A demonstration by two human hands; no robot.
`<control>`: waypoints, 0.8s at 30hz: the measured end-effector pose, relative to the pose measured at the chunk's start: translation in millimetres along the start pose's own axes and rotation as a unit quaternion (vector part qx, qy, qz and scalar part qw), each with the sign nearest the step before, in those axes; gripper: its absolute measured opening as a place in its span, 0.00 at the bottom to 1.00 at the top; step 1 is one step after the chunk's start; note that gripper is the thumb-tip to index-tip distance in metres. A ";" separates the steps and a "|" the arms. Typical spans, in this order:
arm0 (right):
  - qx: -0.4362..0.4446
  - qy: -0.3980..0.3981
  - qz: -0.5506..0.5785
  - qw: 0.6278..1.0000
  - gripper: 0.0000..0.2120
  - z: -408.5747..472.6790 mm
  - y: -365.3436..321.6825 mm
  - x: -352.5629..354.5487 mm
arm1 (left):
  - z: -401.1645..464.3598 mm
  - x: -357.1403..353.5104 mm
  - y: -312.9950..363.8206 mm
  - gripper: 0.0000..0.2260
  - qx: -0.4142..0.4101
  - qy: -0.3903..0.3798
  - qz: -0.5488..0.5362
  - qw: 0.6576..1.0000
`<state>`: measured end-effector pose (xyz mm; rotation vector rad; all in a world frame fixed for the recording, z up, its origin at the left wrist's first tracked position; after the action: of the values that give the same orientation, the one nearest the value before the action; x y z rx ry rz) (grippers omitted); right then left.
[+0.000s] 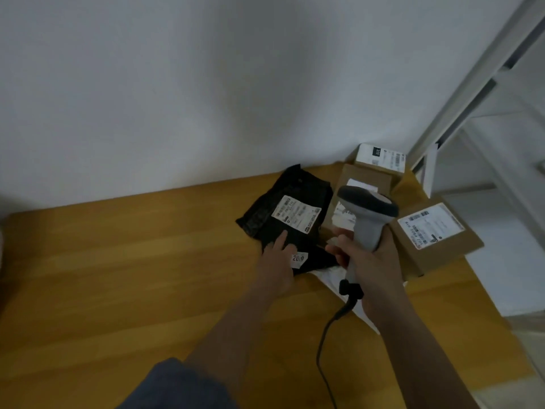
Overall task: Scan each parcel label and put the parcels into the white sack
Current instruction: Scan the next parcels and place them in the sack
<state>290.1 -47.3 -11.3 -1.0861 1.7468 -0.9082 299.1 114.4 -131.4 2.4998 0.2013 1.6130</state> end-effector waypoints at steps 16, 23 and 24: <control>-0.011 -0.004 -0.039 0.999 0.14 -5.9 23.2 -29.6 | 7.3 -7.9 -48.1 0.24 -0.027 0.003 0.044 0.999; 0.013 -0.036 -0.089 0.995 0.13 -6.7 33.8 -31.4 | 48.5 -25.5 -16.9 0.36 -0.088 -0.005 0.152 0.985; 0.011 -0.038 -0.092 0.995 0.14 -6.2 36.1 -29.0 | 51.4 -30.2 -19.6 0.38 -0.083 -0.012 0.157 0.984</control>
<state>280.9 -6.8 -32.7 -1.2667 1.5895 -0.9825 333.1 124.4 -183.2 2.5144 -0.3335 1.6263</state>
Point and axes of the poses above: each hand's wrist, its own z-axis towards the middle knuckle, its own x-axis out of the back of the hand, y = z × x, the point moved 9 cm from there along z, towards the middle knuckle, and after that the axes turned 14 degrees about z, right-handed, at the moved point
